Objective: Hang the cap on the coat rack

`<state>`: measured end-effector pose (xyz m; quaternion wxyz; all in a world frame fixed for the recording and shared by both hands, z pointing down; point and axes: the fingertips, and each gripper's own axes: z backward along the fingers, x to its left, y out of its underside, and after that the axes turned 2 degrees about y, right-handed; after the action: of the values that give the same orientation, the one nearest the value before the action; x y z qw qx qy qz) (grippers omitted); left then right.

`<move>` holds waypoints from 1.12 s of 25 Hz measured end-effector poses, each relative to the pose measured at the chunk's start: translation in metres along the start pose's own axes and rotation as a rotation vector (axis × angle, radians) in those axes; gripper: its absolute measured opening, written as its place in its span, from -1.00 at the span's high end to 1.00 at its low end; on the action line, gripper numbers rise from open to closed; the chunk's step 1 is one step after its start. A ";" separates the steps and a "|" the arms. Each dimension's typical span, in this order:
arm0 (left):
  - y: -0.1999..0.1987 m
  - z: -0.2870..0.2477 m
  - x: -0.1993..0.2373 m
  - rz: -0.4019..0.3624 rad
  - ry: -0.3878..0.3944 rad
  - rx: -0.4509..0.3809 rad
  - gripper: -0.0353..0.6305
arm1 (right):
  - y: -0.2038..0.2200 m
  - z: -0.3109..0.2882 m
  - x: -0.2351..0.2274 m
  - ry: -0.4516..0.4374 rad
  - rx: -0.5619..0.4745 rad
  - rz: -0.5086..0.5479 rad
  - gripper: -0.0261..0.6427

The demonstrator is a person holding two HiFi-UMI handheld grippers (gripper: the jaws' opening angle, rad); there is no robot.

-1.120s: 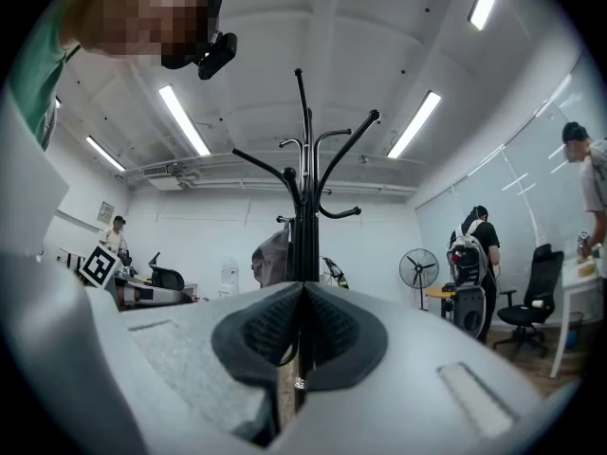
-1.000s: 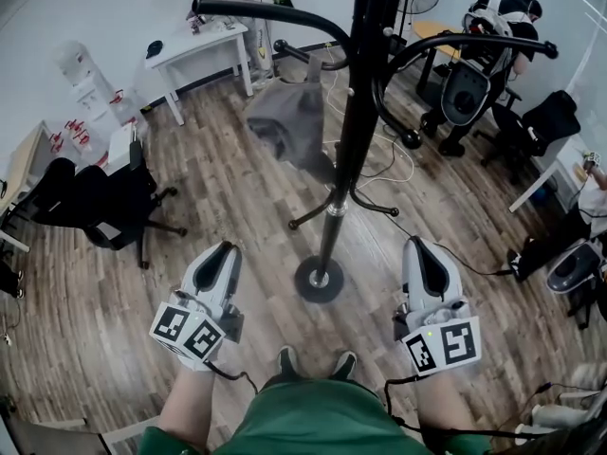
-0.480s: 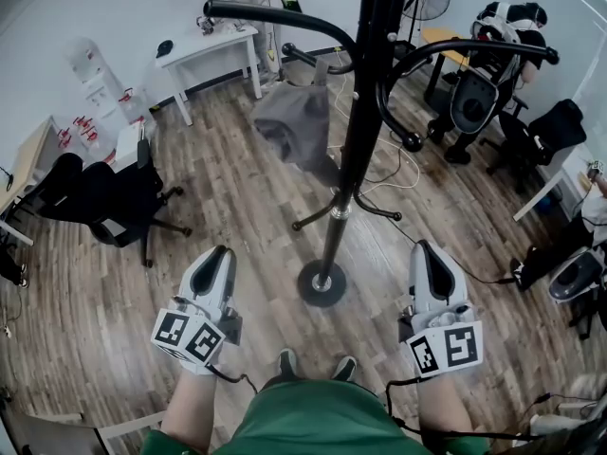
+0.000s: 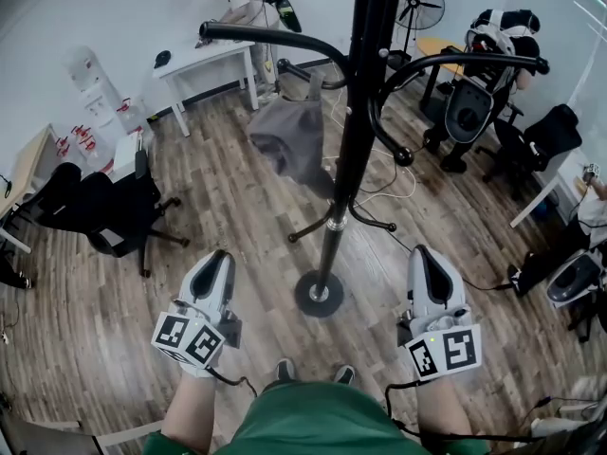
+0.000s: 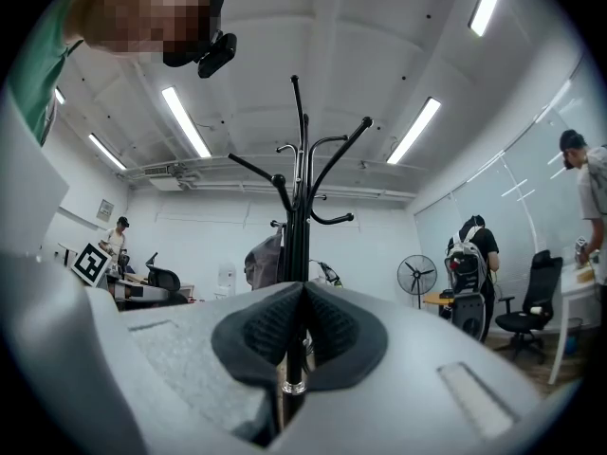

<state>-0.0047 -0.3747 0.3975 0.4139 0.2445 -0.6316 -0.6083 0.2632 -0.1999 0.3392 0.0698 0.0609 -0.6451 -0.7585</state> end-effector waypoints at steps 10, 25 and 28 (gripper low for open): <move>0.002 -0.012 0.005 0.020 0.005 0.013 0.70 | 0.000 -0.008 -0.003 0.001 -0.010 -0.018 0.91; 0.004 -0.019 0.014 0.032 0.028 0.004 0.71 | 0.000 -0.013 0.000 0.008 -0.007 -0.011 0.92; 0.005 -0.021 0.015 0.030 0.033 0.007 0.71 | -0.001 -0.013 0.001 0.010 -0.007 -0.006 0.92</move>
<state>0.0054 -0.3984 0.4036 0.4324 0.2467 -0.6304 -0.5956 0.2644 -0.2122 0.3366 0.0709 0.0665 -0.6417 -0.7607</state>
